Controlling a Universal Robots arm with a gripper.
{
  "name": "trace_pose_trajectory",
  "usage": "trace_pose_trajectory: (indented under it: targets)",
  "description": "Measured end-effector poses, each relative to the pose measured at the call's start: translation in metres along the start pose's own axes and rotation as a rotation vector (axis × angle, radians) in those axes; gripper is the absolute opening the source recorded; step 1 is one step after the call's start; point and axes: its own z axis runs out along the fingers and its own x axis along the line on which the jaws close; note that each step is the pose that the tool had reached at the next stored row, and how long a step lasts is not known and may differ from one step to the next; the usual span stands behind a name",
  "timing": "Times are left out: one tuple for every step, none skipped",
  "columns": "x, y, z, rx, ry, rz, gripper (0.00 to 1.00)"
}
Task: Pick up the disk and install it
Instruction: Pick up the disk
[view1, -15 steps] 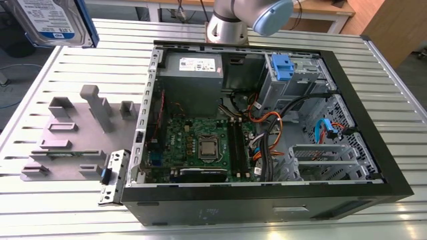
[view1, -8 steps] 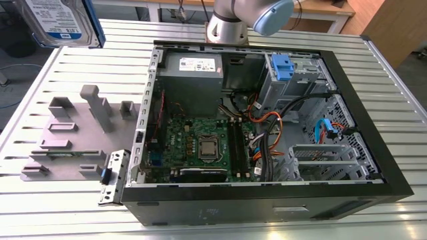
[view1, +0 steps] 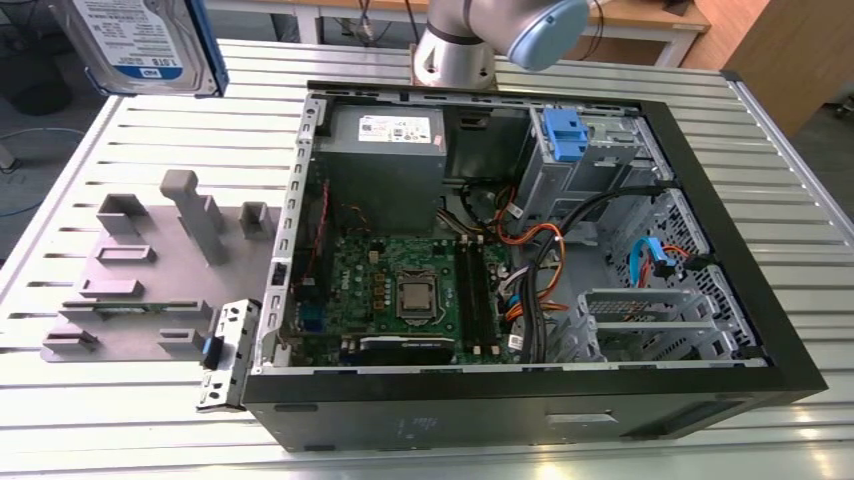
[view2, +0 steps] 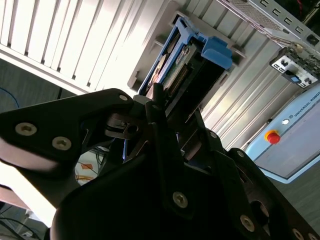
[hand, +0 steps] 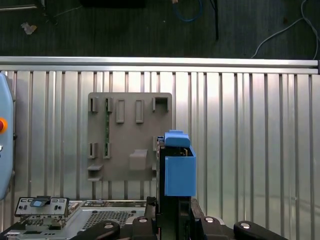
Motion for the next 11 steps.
trace_pose_trajectory:
  targets:
    - [0.0, -0.0019, 0.0, 0.0, 0.0, 0.0, 0.35]
    - [0.0, -0.0039, 0.0, 0.0001, 0.0, 0.0, 0.35]
    - [-0.0001, -0.0059, -0.0001, 0.0, 0.0001, 0.0, 0.35]
    - [-0.0001, -0.008, -0.0001, 0.0, 0.0001, 0.0, 0.35]
    - [-0.0001, -0.0101, 0.0, 0.0, 0.0, 0.0, 0.35]
    - [-0.0002, -0.0121, -0.0001, 0.0, 0.0, 0.0, 0.35]
    - [-0.0002, -0.0143, -0.0001, 0.0, 0.0001, 0.0, 0.35]
    - [-0.0002, -0.0166, -0.0001, 0.0, 0.0, 0.0, 0.35]
    - [-0.0003, -0.0189, -0.0001, 0.0, 0.0001, 0.0, 0.35]
    - [-0.0003, -0.0214, -0.0001, 0.0, 0.0, 0.0, 0.35]
    - [-0.0003, -0.0237, -0.0001, 0.0001, 0.0, 0.0, 0.35]
